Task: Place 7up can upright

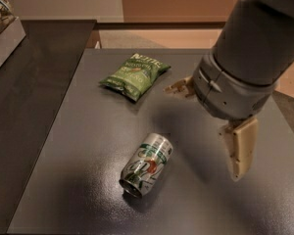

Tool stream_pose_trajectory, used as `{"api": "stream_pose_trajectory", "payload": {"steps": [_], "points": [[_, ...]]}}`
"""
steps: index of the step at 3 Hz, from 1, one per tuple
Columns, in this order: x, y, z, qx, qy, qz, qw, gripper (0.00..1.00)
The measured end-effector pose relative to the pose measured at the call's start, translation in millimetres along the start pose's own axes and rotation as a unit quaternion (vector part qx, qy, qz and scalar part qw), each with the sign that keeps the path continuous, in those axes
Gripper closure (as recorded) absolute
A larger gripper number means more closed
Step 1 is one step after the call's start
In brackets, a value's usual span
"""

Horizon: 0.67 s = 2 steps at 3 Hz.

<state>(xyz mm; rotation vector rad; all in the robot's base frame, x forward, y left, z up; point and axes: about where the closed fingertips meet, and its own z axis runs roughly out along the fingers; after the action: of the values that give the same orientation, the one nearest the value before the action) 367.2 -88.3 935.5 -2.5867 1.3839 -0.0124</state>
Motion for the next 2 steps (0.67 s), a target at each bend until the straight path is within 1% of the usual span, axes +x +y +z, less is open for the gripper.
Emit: {"api": "stream_pose_trajectory", "payload": {"steps": [1,2], "points": [[-33.8,-6.8,26.7,-0.031,-0.01,-0.075,0.9966,0.0],[-57.8,-16.3,50.8,-0.055,-0.02,-0.131,0.9897,0.0]]}}
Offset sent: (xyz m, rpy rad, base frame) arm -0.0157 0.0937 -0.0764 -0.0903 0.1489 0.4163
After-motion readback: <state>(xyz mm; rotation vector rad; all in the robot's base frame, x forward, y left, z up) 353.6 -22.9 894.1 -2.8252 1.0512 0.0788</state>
